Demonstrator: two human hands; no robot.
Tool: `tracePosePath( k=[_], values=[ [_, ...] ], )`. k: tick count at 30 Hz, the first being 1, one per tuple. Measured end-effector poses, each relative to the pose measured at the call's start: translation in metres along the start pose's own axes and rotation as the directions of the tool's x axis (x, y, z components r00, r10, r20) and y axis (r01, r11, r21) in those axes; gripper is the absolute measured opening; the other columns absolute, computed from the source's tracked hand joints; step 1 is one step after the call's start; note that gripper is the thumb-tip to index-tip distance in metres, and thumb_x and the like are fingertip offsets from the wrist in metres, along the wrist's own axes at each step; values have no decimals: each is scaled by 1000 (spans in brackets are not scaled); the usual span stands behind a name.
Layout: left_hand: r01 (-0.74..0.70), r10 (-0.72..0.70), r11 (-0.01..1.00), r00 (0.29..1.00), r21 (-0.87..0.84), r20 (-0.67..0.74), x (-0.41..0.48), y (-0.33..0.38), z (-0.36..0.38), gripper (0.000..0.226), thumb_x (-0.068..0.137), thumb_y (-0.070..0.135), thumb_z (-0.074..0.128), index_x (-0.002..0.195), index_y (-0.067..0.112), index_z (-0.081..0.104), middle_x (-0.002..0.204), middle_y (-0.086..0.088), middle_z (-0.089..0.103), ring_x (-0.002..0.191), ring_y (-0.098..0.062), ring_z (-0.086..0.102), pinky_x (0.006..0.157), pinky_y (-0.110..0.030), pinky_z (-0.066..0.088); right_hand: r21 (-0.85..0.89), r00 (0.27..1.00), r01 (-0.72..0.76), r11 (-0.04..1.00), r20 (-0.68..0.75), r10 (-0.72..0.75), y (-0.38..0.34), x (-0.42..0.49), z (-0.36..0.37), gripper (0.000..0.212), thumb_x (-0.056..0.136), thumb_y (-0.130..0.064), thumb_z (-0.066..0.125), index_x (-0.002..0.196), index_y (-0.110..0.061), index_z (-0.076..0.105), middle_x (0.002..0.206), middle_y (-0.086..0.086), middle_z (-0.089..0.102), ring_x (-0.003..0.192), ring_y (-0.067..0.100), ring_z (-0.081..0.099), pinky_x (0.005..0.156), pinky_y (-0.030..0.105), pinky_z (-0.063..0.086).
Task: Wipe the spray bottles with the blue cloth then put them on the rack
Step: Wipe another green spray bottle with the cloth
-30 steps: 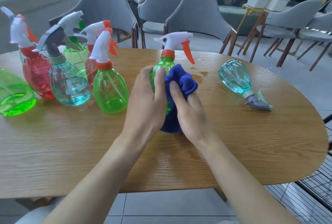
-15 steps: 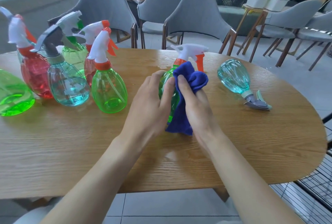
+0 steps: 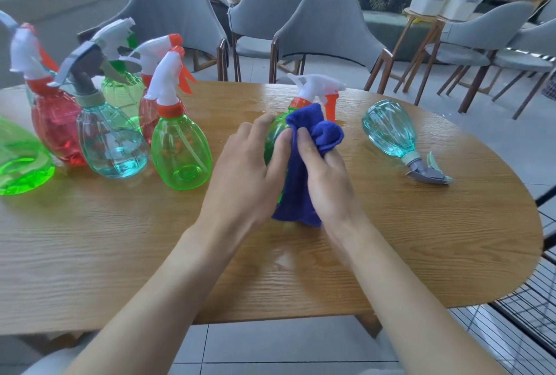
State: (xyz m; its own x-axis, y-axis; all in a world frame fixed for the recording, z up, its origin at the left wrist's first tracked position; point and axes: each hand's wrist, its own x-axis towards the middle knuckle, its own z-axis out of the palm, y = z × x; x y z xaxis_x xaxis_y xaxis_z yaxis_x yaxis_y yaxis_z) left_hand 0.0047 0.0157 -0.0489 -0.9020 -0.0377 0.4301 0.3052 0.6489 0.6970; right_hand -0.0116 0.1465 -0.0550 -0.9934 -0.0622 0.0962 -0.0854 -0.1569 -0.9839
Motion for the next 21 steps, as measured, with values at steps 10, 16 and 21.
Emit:
tracePosePath(
  k=[10,16,21],
  values=[
    [244,-91,810,951,-533,297,-2,13,-8,35,115,41,42,131,29,69,123,12,76,121,-6,68,111,-39,51,485,990,-142,863,54,132,-13,3,-11,59,96,-52,65,129,-3,67,132,20,68,125,37,65,112,53,51],
    [539,-210,492,835,-684,508,4,9,-13,47,110,52,47,139,22,68,133,2,74,124,-13,69,108,-39,53,581,976,-217,784,147,161,-8,1,-11,49,106,-39,57,141,-6,59,140,19,60,131,33,59,118,47,46],
    [660,-202,173,750,-731,629,4,10,-14,47,108,45,51,143,17,66,122,0,72,91,-15,71,70,-27,59,538,973,-228,811,154,172,-13,1,-11,64,95,-46,67,138,1,63,129,17,71,120,32,70,100,46,57]
  ],
)
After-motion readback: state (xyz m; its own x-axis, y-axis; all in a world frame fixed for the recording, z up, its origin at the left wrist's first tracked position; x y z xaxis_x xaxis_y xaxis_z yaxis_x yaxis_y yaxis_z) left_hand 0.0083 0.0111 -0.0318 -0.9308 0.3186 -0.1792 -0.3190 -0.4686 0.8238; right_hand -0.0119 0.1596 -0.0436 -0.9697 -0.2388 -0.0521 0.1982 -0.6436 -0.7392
